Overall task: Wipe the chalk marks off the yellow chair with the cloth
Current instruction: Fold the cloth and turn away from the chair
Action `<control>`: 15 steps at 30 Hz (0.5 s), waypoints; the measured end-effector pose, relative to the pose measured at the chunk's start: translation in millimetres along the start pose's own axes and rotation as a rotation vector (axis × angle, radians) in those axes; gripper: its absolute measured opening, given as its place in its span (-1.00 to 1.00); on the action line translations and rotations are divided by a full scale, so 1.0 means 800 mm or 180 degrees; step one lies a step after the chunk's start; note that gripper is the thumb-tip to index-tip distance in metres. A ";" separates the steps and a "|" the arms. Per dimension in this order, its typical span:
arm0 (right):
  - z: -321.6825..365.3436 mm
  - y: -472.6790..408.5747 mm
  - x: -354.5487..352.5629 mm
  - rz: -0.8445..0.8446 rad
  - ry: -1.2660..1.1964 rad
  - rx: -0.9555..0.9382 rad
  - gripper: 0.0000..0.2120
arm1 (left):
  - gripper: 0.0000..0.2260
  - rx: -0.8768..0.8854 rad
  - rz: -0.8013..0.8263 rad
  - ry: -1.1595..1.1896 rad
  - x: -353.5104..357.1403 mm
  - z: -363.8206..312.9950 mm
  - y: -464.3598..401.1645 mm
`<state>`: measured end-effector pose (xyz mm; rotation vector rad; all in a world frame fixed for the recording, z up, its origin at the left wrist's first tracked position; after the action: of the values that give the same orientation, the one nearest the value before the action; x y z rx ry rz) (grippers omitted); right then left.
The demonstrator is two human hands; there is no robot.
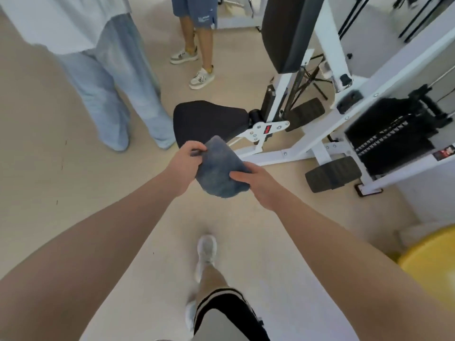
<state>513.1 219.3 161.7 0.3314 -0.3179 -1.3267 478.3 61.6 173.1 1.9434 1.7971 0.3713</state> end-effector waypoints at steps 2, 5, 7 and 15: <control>0.013 -0.044 0.002 -0.0132 -0.0288 -0.0112 -0.70 | -0.79 -0.0382 0.0198 -0.0025 -0.010 0.005 -0.033; 0.024 -0.113 0.006 -0.0210 -0.0353 -0.0081 -0.60 | -0.68 -0.0864 0.0569 0.0292 -0.017 0.008 -0.082; 0.033 -0.160 0.011 -0.0136 -0.0450 -0.0010 -0.55 | -0.53 -0.0899 0.0748 0.0269 -0.022 -0.002 -0.122; 0.093 -0.322 -0.005 -0.0097 -0.0902 0.0313 -0.68 | -0.82 -0.0427 0.1285 -0.1474 -0.069 -0.102 -0.272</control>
<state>252.9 165.5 123.0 0.2306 -0.6193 -1.3922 244.2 27.9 139.2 2.0789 1.0668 0.1440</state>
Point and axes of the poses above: each hand's wrist, its own y-axis away from the middle knuckle, its own x-axis out of the palm, z = x × y, the point moved 7 cm from there along -y, towards the middle knuckle, and after that the axes turned 5 degrees about -x, right-handed, at the moved point
